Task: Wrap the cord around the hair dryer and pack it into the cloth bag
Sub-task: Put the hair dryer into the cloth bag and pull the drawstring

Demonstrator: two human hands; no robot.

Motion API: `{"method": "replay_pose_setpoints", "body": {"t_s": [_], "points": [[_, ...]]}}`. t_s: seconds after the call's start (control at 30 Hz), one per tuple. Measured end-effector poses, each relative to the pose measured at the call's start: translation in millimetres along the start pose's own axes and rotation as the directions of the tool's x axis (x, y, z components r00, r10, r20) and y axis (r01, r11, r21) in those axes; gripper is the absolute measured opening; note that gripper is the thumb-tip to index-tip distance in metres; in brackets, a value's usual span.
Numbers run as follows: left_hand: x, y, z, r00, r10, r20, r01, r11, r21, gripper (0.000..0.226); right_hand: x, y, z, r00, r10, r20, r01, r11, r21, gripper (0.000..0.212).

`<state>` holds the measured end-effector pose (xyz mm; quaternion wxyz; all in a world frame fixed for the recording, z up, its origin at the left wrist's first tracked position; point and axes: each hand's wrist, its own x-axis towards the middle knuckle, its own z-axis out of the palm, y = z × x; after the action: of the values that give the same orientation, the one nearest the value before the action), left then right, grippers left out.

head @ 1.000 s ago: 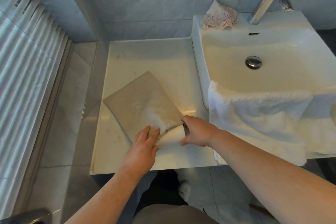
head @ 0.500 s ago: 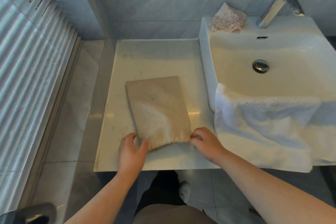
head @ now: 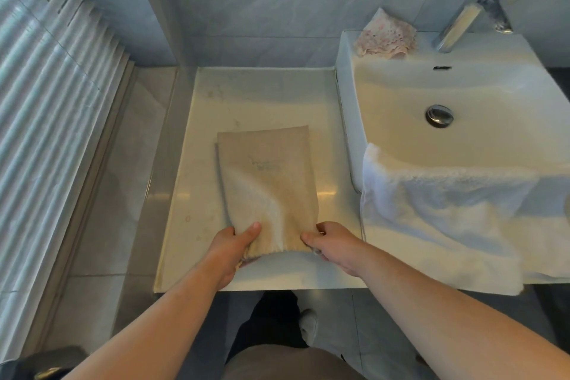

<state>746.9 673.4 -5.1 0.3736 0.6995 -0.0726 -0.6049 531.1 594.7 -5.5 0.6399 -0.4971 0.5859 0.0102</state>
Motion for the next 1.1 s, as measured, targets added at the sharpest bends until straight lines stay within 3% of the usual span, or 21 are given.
{"method": "replay_pose_setpoints", "body": {"t_s": [0.17, 0.27, 0.4, 0.53, 0.67, 0.83, 1.1], "points": [[-1, -13, 7, 0.997, 0.076, -0.029, -0.072, 0.99, 0.122, 0.036, -2, 6, 17, 0.978, 0.041, -0.207, -0.039, 0.999, 0.012, 0.024], [-1, -18, 8, 0.991, 0.089, -0.1, -0.072, 0.983, 0.17, 0.033, -5, 10, 17, 0.984, 0.086, -0.157, -0.083, 0.996, 0.027, 0.025], [0, -8, -3, 0.995, 0.056, -0.087, -0.036, 0.976, 0.213, 0.034, -13, 3, -2, 0.995, 0.089, -0.047, -0.092, 0.994, -0.061, 0.023], [-6, 15, -8, 0.993, 0.112, -0.048, -0.099, 0.972, 0.215, 0.037, -9, -7, -12, 0.998, 0.055, -0.03, -0.051, 0.991, 0.124, 0.035], [-6, 24, 6, 0.998, 0.061, -0.007, -0.059, 0.982, 0.177, 0.046, -2, -14, -3, 0.995, 0.083, 0.06, -0.101, 0.898, 0.429, 0.044], [1, 20, 16, 0.998, -0.065, 0.003, 0.065, 0.998, 0.0, 0.042, -2, -24, 8, 0.985, 0.17, 0.018, -0.161, 0.886, 0.436, 0.043], [3, 16, 23, 0.99, -0.133, -0.055, 0.135, 0.991, 0.028, 0.026, -1, -21, 5, 0.981, 0.169, -0.098, -0.112, 0.897, 0.427, 0.035]]}}
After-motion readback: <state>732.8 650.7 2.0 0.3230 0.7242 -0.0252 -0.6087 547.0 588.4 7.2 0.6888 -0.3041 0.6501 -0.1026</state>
